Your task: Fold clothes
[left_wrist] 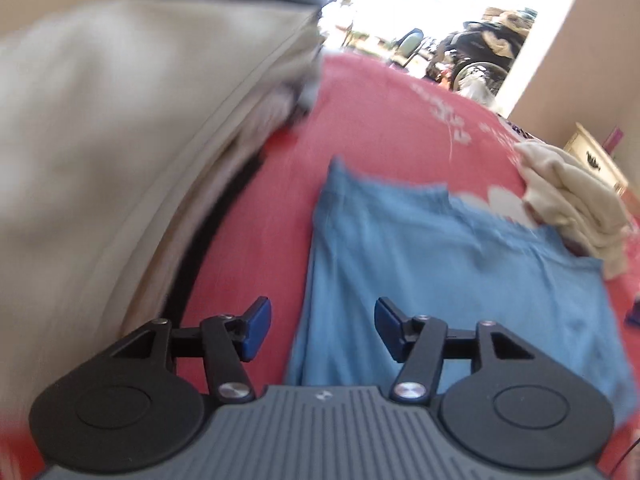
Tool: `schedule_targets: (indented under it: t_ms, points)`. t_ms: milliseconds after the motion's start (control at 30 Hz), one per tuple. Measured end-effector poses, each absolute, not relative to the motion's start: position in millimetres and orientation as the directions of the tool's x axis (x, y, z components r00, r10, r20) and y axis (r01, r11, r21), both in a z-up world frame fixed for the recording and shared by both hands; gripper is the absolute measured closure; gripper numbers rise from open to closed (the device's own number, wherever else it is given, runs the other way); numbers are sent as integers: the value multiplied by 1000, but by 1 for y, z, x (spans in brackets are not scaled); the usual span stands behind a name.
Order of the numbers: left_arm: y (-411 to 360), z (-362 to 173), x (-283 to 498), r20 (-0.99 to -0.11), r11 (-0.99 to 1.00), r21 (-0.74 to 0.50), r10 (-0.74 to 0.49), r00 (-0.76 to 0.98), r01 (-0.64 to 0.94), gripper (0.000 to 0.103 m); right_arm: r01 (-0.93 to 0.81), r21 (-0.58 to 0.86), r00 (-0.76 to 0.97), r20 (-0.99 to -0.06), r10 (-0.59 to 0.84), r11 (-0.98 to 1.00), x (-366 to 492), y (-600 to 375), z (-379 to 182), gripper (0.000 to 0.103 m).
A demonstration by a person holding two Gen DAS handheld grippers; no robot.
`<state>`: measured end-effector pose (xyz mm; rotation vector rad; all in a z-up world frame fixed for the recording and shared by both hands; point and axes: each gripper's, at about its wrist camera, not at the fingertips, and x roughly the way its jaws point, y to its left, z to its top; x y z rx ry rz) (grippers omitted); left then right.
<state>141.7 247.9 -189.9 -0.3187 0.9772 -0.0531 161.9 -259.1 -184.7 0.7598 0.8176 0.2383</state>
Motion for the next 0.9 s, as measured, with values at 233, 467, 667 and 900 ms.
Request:
schedule_targets:
  t_ms: [233,467,667,900]
  points:
    - [277,-220,53,-777,791,-528,-304,551,-308,35,458,797,704,-595,387,393,21,-313,-246,55]
    - [277,-229,68,-726,713,-610,-326,606,-347,19,458,844,756,-534,377,277,34,-321,-270,54]
    - [266,-228,83,-755,729,-564,-264,601,-388,43,460,851,783,-523,337,253,52,-317,-273,57]
    - [250,-232,99,-777,749,-524,-225,588,-406,96,474,832,770,-550,324,286,71,-312,-274,92]
